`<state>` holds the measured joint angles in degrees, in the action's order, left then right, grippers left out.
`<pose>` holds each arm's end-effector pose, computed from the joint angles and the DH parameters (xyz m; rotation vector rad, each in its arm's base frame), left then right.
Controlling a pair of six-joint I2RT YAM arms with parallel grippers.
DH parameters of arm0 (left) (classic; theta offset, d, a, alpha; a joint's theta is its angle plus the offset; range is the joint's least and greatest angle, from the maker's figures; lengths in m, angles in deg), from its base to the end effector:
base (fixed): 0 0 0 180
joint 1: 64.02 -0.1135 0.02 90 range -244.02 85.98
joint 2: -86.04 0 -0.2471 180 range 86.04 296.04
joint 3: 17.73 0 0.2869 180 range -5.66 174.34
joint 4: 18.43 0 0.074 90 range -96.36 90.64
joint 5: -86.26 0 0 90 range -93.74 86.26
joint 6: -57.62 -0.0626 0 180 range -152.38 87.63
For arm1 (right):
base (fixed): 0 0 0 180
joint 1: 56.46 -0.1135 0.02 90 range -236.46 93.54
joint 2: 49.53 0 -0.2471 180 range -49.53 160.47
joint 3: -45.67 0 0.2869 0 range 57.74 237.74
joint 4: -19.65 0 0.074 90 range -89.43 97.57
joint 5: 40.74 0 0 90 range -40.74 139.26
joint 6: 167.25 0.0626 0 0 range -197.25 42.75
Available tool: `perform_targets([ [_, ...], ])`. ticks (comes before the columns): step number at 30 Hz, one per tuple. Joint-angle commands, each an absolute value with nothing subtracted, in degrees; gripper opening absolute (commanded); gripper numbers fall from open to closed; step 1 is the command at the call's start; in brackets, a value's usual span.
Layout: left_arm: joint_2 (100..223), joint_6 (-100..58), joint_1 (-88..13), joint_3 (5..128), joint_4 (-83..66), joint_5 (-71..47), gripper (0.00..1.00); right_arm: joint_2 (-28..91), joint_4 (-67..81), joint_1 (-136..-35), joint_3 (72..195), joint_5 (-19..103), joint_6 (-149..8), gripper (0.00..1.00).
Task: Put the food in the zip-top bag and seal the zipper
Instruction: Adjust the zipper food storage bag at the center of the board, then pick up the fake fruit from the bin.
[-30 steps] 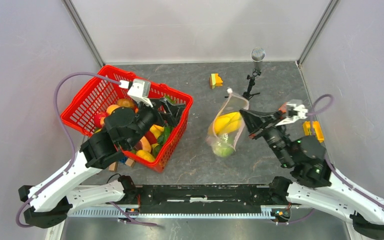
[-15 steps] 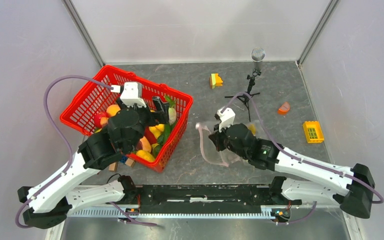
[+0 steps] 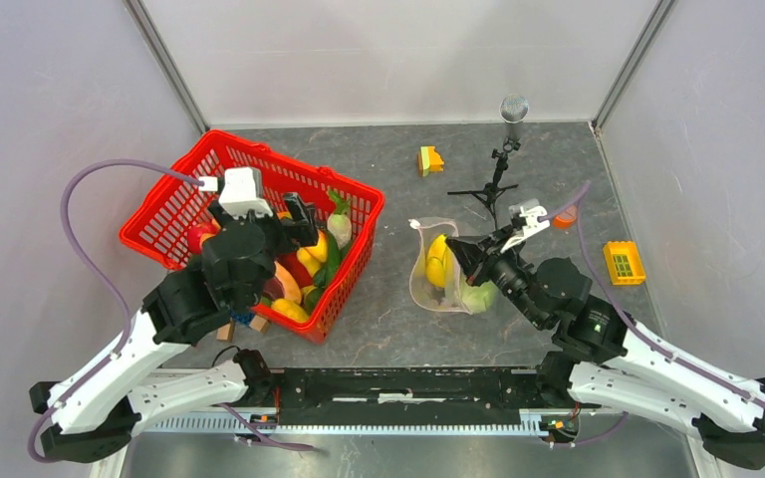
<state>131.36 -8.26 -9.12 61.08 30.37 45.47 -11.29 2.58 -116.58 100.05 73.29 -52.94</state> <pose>0.1517 -0.1334 0.4172 -0.1181 1.7452 -0.2182 0.1380 0.1890 0.3441 -0.1743 1.6369 0.8112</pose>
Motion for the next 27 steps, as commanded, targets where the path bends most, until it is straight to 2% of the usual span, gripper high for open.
perform_targets([
  [1, 134.0, -4.8, -11.0, 64.0, 34.6, 48.0, 1.0, -13.3, 3.4, -116.6, 99.4, 78.6, -50.5, 0.02],
  [4, 136.9, -3.7, -16.9, 65.0, 37.9, 41.3, 1.0, -13.9, 3.8, -116.6, 97.9, 78.5, -49.7, 0.02],
  [9, 140.7, -0.5, -36.9, 61.5, 37.4, 17.5, 0.98, -13.2, 2.9, -116.6, 98.2, 78.4, -49.9, 0.02],
  [13, 143.1, 2.4, -44.3, 56.7, 32.6, 8.3, 1.0, -12.7, 3.2, -116.6, 98.3, 77.4, -50.0, 0.02],
  [19, 149.0, 4.6, -47.9, 54.0, 27.0, 8.0, 1.0, -11.7, 3.3, -116.6, 99.1, 76.5, -50.2, 0.02],
  [27, 155.3, 7.8, -49.7, 46.5, 17.4, 5.4, 0.93, -11.1, 3.3, -116.6, 99.8, 75.9, -50.4, 0.02],
])
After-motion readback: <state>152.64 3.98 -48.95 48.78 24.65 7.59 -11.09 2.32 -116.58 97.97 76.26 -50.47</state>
